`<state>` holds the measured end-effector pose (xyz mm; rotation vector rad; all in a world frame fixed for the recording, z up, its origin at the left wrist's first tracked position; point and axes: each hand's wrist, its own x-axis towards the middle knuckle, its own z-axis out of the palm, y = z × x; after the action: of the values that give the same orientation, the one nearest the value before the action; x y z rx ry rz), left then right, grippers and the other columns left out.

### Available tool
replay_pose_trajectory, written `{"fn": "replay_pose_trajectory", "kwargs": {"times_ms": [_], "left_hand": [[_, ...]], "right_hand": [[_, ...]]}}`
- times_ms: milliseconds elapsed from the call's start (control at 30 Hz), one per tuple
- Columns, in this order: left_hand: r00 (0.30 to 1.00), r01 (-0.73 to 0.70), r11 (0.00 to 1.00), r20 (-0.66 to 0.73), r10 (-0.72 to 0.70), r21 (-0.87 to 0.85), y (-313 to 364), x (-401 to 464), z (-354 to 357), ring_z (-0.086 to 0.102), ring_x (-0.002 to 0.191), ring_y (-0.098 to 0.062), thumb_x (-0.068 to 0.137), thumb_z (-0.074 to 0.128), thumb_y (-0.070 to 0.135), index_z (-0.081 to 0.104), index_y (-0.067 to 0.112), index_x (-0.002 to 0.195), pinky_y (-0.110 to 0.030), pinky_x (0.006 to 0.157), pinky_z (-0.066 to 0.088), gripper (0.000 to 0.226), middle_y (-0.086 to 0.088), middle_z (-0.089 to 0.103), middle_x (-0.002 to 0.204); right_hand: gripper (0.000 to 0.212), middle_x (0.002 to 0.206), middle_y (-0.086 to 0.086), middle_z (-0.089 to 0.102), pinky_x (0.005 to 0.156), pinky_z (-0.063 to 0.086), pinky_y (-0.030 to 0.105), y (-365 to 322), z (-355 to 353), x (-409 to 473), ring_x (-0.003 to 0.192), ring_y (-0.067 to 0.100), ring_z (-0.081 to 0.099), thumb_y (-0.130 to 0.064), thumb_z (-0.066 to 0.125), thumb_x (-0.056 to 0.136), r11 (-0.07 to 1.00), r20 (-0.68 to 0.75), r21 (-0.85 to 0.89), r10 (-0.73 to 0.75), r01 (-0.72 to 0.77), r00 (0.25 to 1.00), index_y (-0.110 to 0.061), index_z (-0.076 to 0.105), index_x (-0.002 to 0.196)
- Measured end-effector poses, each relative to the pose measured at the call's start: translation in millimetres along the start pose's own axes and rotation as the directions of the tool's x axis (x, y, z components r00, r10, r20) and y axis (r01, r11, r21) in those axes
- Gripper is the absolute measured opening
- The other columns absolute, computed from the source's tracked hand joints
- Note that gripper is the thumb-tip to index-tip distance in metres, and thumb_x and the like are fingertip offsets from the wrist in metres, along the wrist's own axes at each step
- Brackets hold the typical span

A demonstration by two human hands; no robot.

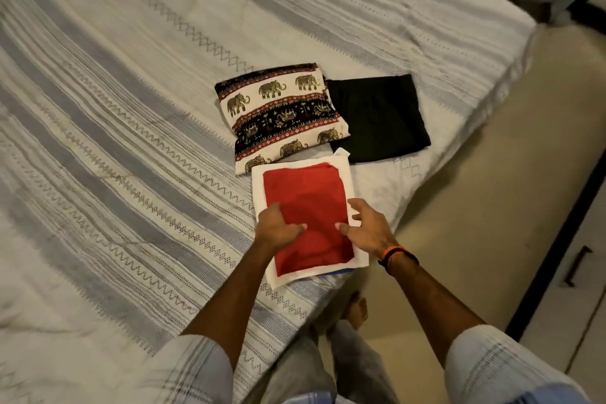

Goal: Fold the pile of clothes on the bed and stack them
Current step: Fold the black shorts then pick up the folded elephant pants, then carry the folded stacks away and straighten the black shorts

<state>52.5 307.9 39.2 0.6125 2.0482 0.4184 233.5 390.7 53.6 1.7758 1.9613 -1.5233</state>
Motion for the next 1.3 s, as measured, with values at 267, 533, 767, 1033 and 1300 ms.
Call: {"fn": "replay_pose_trajectory", "kwargs": {"times_ms": [267, 533, 767, 1033, 1300], "left_hand": [[0.954, -0.279, 0.938, 0.171, 0.246, 0.205, 97.5, -31.8, 23.0, 0.045, 0.134, -0.027, 0.083, 0.076, 0.037, 0.037, 0.011, 0.147, -0.033, 0.106, 0.039, 0.08, -0.011, 0.044, 0.148], [0.8, -0.564, 0.786, 0.404, 0.443, 0.255, 207.3, -67.0, 109.1, 0.047, 0.133, -0.027, 0.082, 0.078, 0.034, 0.04, 0.012, 0.145, -0.042, 0.107, 0.045, 0.078, -0.008, 0.044, 0.149], [0.639, -0.741, 0.599, 0.593, 0.489, 0.304, 297.1, -102.0, 220.3, 0.052, 0.127, -0.027, 0.08, 0.08, 0.035, 0.041, 0.012, 0.145, -0.038, 0.105, 0.047, 0.079, -0.01, 0.048, 0.145], [0.521, -0.837, 0.443, 0.714, 0.467, 0.321, 381.9, -143.8, 349.0, 0.053, 0.125, -0.025, 0.08, 0.08, 0.034, 0.045, 0.015, 0.142, -0.039, 0.102, 0.049, 0.074, -0.009, 0.049, 0.143], [0.395, -0.915, 0.234, 0.841, 0.369, 0.327, 457.4, -166.8, 473.3, 0.051, 0.127, -0.024, 0.086, 0.074, 0.032, 0.041, 0.01, 0.145, -0.031, 0.1, 0.046, 0.071, -0.009, 0.048, 0.144]], "right_hand": [[0.057, 0.134, 0.006, 0.057, 0.094, 0.051, 0.032, 14.9, -70.2, -58.3, 0.11, 0.018, 0.056, -0.021, 0.075, 0.086, 0.968, -0.263, 0.248, 0.041, 0.026, 0.964, -0.014, 0.049, 0.137], [0.053, 0.123, 0.0, 0.061, 0.089, 0.051, 0.029, 76.3, -155.3, -107.8, 0.108, 0.017, 0.06, -0.026, 0.076, 0.084, 0.926, -0.543, 0.374, 0.179, 0.045, 0.82, -0.016, 0.054, 0.13], [0.054, 0.125, 0.003, 0.061, 0.088, 0.05, 0.027, 167.8, -230.6, -141.1, 0.11, 0.016, 0.06, -0.024, 0.077, 0.084, 0.872, -0.666, 0.488, 0.346, 0.035, 0.661, -0.014, 0.053, 0.131], [0.059, 0.131, 0.006, 0.059, 0.096, 0.05, 0.03, 278.9, -310.3, -172.3, 0.112, 0.018, 0.059, -0.021, 0.076, 0.084, 0.807, -0.669, 0.59, 0.491, -0.004, 0.558, -0.011, 0.05, 0.136], [0.061, 0.137, 0.009, 0.056, 0.1, 0.049, 0.031, 374.1, -379.9, -177.2, 0.121, 0.022, 0.057, -0.017, 0.075, 0.085, 0.747, -0.636, 0.662, 0.605, -0.065, 0.478, -0.011, 0.047, 0.139]]}}
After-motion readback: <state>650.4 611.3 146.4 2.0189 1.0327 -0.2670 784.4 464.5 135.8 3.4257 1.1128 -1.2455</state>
